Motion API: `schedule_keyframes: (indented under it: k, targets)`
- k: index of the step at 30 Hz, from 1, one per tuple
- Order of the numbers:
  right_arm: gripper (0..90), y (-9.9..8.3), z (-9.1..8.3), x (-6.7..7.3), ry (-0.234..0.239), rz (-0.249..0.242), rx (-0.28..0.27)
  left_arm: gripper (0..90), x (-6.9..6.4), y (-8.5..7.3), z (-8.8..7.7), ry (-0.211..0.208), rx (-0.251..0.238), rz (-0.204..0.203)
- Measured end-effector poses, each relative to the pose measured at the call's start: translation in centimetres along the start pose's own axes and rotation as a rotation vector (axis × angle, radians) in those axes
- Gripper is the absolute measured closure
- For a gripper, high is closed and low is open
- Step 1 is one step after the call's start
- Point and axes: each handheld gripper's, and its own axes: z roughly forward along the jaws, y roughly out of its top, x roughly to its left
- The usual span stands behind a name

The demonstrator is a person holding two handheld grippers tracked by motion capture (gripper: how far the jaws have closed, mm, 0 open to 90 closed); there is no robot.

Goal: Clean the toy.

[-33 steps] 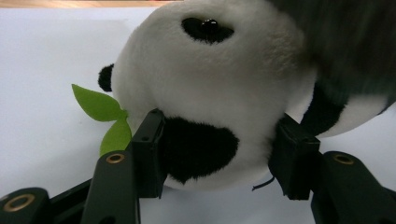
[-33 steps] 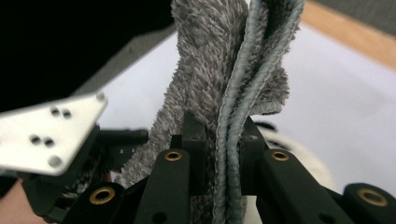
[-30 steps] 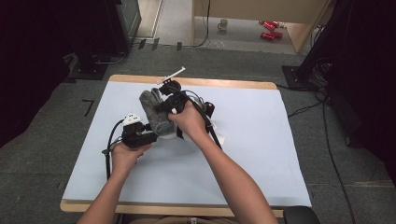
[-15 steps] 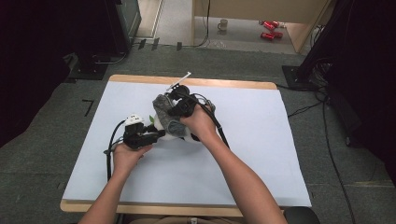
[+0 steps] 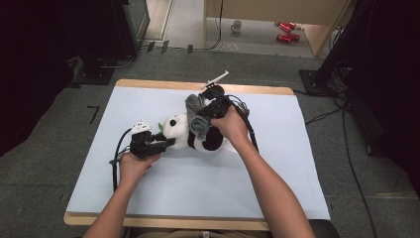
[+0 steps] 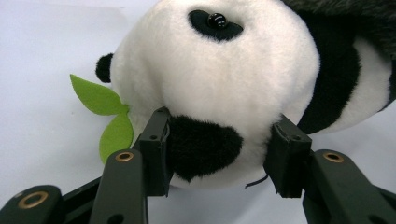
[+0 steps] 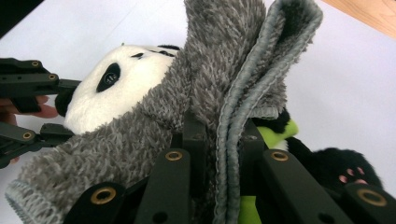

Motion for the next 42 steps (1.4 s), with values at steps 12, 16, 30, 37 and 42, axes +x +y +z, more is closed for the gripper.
schedule_keyframes:
  k: [12, 16, 30, 37, 42]
  targets:
    - [80.1, 2.4, -2.9, 1.6, 0.020, -0.004, -0.107, 49.9, -0.1, 0.0, -0.1, 0.007, -0.011, -0.006]
    - [80.1, 3.4, -1.6, 3.8, 0.074, -0.028, -0.103, 49.9, -0.1, 0.2, -0.2, 0.006, 0.000, -0.003]
    - [79.4, 2.4, 4.3, 6.5, 0.061, -0.123, 0.030, 49.4, 0.0, 0.2, -0.2, -0.006, 0.026, -0.002]
    - [79.8, 1.1, 2.0, 4.1, 0.004, -0.100, 0.049, 49.6, 0.5, 0.0, -0.2, -0.022, 0.031, -0.029]
    - [80.1, -0.6, 0.7, 1.9, 0.006, -0.060, 0.035, 49.6, 0.6, -0.3, 0.0, -0.035, 0.028, -0.021]
